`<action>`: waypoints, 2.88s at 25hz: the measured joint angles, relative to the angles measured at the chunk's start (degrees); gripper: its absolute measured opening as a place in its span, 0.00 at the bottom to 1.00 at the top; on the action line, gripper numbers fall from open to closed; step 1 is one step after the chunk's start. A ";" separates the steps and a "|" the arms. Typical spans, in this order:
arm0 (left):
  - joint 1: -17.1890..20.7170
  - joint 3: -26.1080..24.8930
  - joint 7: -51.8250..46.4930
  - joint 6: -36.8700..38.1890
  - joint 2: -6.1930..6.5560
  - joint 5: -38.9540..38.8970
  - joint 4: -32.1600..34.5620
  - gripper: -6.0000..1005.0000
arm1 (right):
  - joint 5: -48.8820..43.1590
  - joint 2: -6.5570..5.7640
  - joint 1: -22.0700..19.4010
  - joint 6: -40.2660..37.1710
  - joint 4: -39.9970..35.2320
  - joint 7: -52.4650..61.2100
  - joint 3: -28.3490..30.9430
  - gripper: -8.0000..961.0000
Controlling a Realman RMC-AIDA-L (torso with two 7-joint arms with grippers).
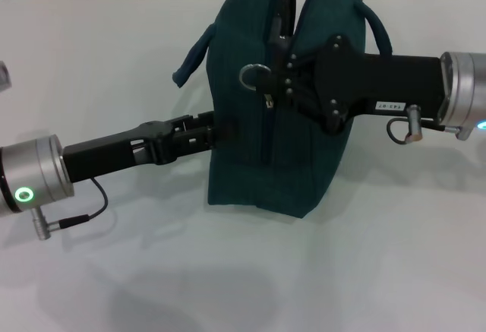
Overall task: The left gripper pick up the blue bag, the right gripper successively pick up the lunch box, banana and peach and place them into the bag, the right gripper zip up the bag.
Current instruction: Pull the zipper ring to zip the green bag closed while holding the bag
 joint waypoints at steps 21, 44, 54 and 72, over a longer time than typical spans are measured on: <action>0.20 -0.58 3.86 -0.27 0.01 -1.07 -2.25 0.49 | 0.94 0.00 0.41 0.88 0.52 0.05 -1.31 0.02; 0.42 -0.08 12.27 0.95 -0.07 -1.74 -7.45 0.15 | 6.55 -0.44 0.73 0.41 5.39 7.76 -0.72 0.02; 0.63 3.56 13.80 0.98 -0.07 -1.66 -7.47 0.09 | 8.11 -0.69 0.34 -0.34 5.54 10.68 -0.04 0.02; 2.01 5.98 19.72 6.00 -0.07 -1.53 -8.21 0.08 | 7.97 -0.84 1.05 0.44 8.97 13.73 3.06 0.02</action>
